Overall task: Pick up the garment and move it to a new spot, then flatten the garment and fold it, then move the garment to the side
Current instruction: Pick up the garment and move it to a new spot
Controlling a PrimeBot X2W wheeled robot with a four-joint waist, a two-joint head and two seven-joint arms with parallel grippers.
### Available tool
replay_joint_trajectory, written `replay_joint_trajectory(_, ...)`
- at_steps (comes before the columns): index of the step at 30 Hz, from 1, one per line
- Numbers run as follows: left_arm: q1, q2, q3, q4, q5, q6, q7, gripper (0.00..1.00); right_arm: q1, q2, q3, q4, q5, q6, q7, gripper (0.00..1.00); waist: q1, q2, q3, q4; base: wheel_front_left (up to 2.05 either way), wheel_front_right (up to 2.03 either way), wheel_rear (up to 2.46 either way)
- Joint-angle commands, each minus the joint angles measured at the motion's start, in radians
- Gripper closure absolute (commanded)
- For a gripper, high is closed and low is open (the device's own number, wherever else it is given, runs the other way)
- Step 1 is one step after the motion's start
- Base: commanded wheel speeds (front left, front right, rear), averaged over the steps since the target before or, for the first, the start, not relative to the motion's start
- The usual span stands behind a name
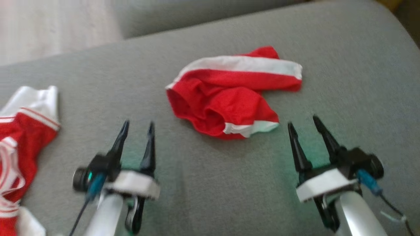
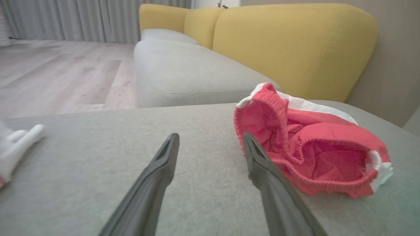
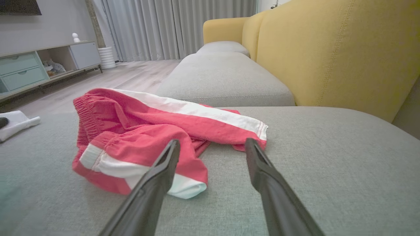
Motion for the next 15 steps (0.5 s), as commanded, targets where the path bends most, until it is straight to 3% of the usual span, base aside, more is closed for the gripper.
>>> replay_joint_trajectory(1, 0.024, -0.001, 0.064, -0.078, 0.018, 0.010, -0.009, 0.00, 0.018, 0.002, 0.014, -0.024, -0.009, -0.001, -0.003, 0.00, 0.0001, -0.0001, -0.075, 0.070, 0.00, 0.00, 0.00)
replay_joint_trajectory(9, 0.285, -0.022, 0.176, -0.321, 0.096, 0.034, -0.009, 0.00, 0.106, 0.002, -0.044, -0.035, -0.020, -0.001, -0.003, 0.00, 0.0001, -0.0001, -0.163, 0.174, 0.00, 0.00, 0.00)
replay_joint_trajectory(15, 0.378, -0.023, 0.157, -0.373, 0.117, 0.084, -0.009, 0.00, 0.160, 0.002, -0.055, -0.040, -0.023, -0.001, -0.003, 0.00, 0.0001, -0.0001, -0.203, 0.208, 0.00, 0.00, 0.00)
